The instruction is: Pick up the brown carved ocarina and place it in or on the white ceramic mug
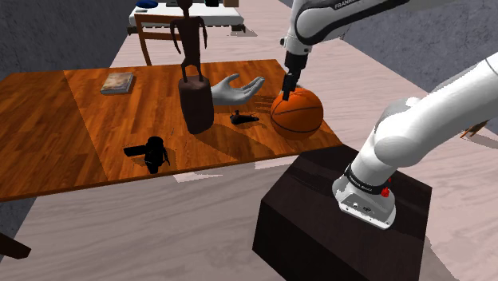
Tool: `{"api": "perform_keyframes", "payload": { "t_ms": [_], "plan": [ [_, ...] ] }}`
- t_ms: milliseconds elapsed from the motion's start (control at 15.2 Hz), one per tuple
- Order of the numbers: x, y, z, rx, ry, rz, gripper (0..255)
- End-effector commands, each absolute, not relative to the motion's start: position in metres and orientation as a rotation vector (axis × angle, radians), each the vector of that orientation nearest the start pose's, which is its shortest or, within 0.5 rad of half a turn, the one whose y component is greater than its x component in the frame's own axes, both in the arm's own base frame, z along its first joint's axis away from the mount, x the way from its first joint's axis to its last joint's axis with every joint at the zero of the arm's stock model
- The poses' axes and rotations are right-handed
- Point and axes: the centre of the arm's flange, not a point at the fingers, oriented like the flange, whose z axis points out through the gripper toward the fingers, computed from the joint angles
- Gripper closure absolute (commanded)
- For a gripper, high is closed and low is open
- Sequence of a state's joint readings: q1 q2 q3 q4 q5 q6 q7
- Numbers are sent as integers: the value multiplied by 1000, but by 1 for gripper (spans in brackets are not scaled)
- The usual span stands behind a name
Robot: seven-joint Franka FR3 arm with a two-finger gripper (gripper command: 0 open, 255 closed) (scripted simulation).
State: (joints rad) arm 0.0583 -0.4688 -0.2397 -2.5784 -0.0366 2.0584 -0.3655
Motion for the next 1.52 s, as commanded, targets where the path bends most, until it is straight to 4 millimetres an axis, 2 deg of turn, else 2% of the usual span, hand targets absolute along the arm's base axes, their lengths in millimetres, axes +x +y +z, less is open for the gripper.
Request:
{"api": "perform_keyframes", "payload": {
  "t_ms": [0, 660, 1254, 1452],
  "plan": [
    [396, -74, 389, -3023, -411, 30, 0],
    [480, -81, 298, -2953, -693, -104, 0],
    [563, -71, 223, -2864, -937, -221, 0],
    [566, -69, 210, -2861, -944, -225, 0]
  ]
}}
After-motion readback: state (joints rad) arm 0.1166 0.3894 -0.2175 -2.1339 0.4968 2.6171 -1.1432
